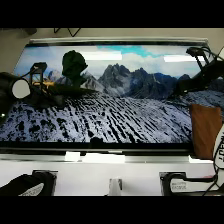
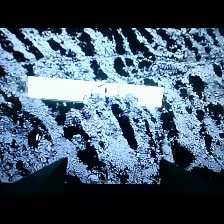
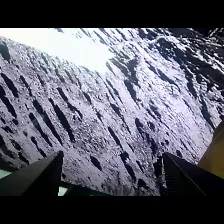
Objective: Fold the shirts.
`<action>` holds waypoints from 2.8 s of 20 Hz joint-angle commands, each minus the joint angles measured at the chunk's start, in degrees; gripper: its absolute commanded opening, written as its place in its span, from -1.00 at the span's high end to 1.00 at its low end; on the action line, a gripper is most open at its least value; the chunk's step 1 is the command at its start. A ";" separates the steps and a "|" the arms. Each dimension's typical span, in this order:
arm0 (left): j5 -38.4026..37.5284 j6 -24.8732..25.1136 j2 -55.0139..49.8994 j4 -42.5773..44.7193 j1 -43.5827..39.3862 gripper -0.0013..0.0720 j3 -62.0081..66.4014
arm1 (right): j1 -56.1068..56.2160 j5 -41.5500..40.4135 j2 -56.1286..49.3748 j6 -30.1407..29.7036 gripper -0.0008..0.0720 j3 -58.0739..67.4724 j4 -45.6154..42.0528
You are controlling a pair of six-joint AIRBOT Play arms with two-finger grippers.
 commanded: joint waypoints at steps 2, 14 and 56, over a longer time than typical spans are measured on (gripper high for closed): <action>0.02 0.00 0.04 0.00 0.00 -0.88 -0.02 | 0.02 0.02 0.04 0.02 -0.87 0.00 0.02; 0.02 0.02 0.04 0.00 0.00 -0.88 -0.02 | 0.02 0.02 0.04 0.02 -0.87 0.00 0.02; 51.30 -3.69 -55.65 -44.28 21.20 0.87 34.32 | 0.02 -17.84 -0.04 -0.07 -0.83 -0.02 10.12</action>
